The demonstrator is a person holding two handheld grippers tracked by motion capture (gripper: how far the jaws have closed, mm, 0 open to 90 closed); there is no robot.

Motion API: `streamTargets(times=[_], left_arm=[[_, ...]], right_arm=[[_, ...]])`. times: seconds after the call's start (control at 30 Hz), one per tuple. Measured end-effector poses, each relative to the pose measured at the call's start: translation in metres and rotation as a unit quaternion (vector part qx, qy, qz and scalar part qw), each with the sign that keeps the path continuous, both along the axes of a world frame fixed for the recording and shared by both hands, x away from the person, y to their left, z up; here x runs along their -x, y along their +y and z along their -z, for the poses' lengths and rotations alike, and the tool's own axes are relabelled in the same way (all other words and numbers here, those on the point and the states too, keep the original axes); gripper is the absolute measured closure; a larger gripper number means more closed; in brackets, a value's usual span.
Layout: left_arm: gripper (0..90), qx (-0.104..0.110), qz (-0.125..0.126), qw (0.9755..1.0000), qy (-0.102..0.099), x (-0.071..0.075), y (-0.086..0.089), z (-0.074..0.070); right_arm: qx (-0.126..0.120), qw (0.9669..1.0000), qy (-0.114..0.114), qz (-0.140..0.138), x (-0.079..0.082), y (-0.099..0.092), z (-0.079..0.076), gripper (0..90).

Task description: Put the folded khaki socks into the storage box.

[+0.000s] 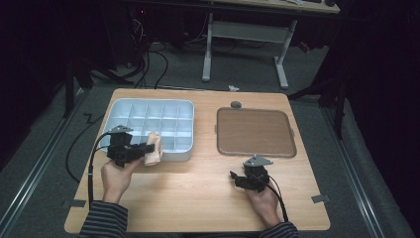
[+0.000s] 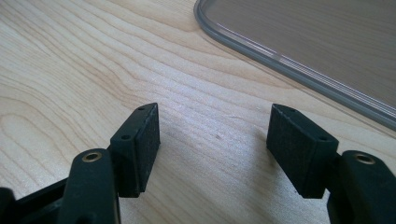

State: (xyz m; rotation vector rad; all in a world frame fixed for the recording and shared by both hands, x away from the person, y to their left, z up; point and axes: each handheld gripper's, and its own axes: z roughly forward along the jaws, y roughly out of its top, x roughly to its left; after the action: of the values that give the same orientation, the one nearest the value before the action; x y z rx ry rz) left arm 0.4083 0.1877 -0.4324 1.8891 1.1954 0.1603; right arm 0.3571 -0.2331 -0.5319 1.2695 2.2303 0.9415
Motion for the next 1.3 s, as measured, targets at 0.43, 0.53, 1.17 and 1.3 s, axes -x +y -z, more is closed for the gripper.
streamTargets(times=[0.43, 0.53, 1.17, 1.3], left_arm=[[75.7, -0.038, -0.005, 0.9992, -0.010, -0.010, 0.005, -0.010], [75.7, -0.047, 0.001, 0.9988, -0.013, -0.012, 0.003, -0.013], [75.7, -0.047, -0.019, 0.9987, -0.007, -0.031, 0.013, -0.005], [75.7, -0.046, -0.020, 0.9987, -0.004, -0.035, 0.014, -0.002]], right_arm=[[0.000, 1.0000, 0.000, -0.001, 0.000, 0.000, 0.000, 34.4], [0.000, 1.0000, 0.000, -0.001, 0.000, 0.000, 0.000, 34.4], [0.001, 1.0000, 0.000, -0.001, 0.000, 0.000, 0.000, 34.4], [0.001, 1.0000, 0.000, -0.001, 0.000, 0.000, 0.000, 34.4]])
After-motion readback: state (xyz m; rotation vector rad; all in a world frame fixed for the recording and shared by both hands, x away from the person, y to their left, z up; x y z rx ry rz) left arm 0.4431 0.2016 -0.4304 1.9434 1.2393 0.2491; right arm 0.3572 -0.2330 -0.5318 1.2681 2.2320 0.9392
